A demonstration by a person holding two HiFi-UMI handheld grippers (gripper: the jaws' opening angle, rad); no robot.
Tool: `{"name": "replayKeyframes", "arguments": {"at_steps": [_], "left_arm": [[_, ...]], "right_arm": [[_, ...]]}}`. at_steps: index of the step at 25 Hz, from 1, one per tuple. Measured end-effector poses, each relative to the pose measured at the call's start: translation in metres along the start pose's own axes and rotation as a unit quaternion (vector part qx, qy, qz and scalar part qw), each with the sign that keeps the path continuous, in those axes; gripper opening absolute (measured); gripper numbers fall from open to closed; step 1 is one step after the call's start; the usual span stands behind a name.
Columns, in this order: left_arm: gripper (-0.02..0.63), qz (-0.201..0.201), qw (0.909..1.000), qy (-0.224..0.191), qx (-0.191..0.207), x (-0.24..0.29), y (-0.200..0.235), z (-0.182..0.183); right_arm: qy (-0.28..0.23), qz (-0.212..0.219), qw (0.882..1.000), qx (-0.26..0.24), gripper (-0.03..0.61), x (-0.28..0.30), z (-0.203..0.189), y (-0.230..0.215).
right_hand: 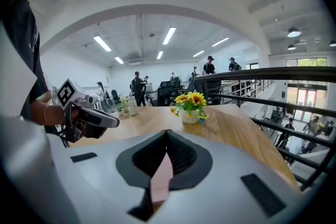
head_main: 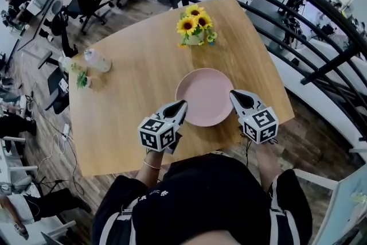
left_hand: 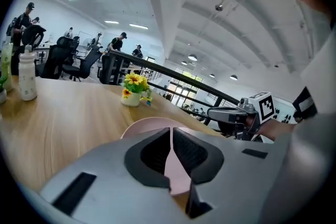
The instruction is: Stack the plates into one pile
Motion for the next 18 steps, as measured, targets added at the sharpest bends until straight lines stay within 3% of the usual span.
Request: {"name": "replayKeyframes", "arguments": {"at_steps": [7,13,18], "left_arm": [[0.026,-0.042,0.9979,-0.035,0.036,-0.029,-0.008,0.023],[0.026,-0.03,0.9923,-0.048,0.11,-0.056,-0.008,0.024],[0.028,-0.042,0.9909,-0.062,0.112,-0.073,-0.009,0.019]], "right_arm": [[-0.057,-0.013,0.998,0.016,0.003,-0.024,0.025,0.044],[-0.116,-0.028,0.993,0.017,0.003,-0.041,0.037,0.081],[-0.131,-0.024,0.991,0.016,0.003,-0.041,0.038,0.103]]}}
Point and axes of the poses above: the fingertips, and each gripper's own axes: x forward along the fingers, y to its left, z out of its top, the point moved 8 cm from there along -x, backward along the fingers, and after that the axes turned 1 degree about z, right-handed, at the moved point
